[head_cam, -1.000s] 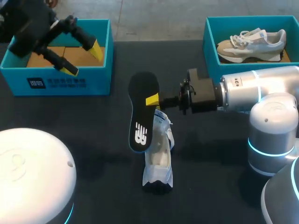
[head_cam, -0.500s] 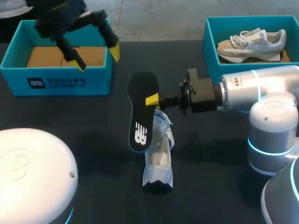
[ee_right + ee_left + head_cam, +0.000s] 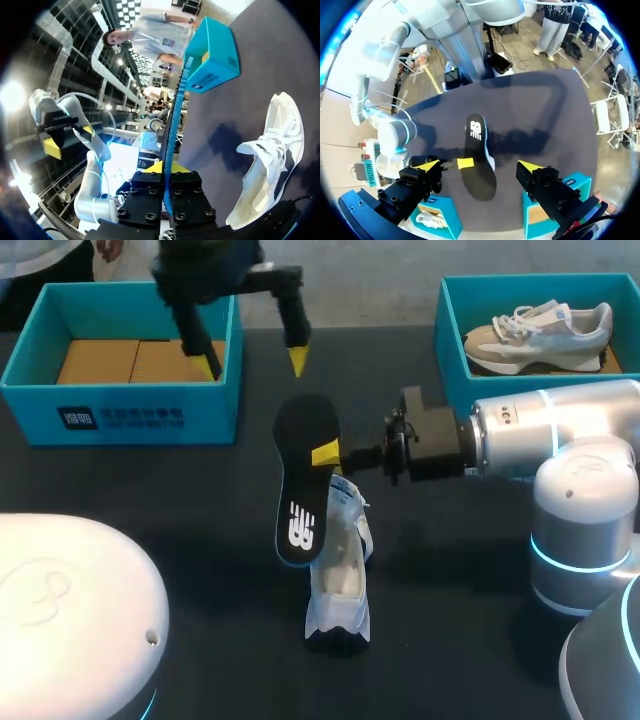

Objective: Take the shoe out of the shoebox, open the shoe tongue, remove and reinsert the insole, then place the shoe into the shoebox

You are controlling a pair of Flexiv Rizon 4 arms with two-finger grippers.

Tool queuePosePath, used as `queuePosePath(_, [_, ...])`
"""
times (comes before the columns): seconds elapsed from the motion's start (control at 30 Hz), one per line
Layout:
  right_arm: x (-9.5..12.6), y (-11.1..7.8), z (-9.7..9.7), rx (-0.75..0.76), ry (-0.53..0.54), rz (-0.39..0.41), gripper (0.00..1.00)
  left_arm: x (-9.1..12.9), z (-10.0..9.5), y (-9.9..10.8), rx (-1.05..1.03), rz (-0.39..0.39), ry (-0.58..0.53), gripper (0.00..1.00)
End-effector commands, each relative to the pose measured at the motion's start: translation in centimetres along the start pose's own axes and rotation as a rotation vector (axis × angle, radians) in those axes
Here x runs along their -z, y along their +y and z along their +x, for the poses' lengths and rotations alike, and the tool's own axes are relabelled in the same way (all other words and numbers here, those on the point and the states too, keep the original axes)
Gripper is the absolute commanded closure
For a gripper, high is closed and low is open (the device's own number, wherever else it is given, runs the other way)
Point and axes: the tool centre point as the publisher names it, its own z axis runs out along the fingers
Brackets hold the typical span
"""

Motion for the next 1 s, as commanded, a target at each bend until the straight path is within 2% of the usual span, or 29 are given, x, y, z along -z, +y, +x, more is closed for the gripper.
queuePosePath(0.03, [-0.2, -0.1, 0.0, 0.001, 0.001, -0.005, 1.0, -0.1, -0.9, 0.5, 0.007, -0.029, 0.185, 0.0])
queuePosePath(0.17, [-0.2, -0.1, 0.0, 0.001, 0.001, -0.005, 1.0, -0.2, -1.2, 1.4, 0.029, -0.066, 0.165, 0.0])
queuePosePath(0.27, [-0.2, -0.1, 0.0, 0.001, 0.001, -0.005, 1.0, -0.3, -0.8, 2.1, 0.055, -0.097, 0.115, 0.0])
queuePosePath(0.5, [-0.2, -0.1, 0.0, 0.001, 0.001, -0.005, 1.0, 0.7, 1.2, 2.2, 0.071, -0.161, -0.073, 0.0])
queuePosePath(0.6, [-0.2, -0.1, 0.0, 0.001, 0.001, -0.005, 1.0, 1.0, 2.3, 2.1, 0.067, -0.206, -0.183, 0.0])
queuePosePath(0.8, [-0.2, -0.1, 0.0, 0.001, 0.001, -0.005, 1.0, 1.0, 4.1, 1.4, 0.02, -0.289, -0.471, 0.0])
queuePosePath(1.0, [-0.2, -0.1, 0.0, 0.001, 0.001, -0.005, 1.0, -0.2, 5.2, 1.4, -0.034, -0.293, -0.688, 0.0])
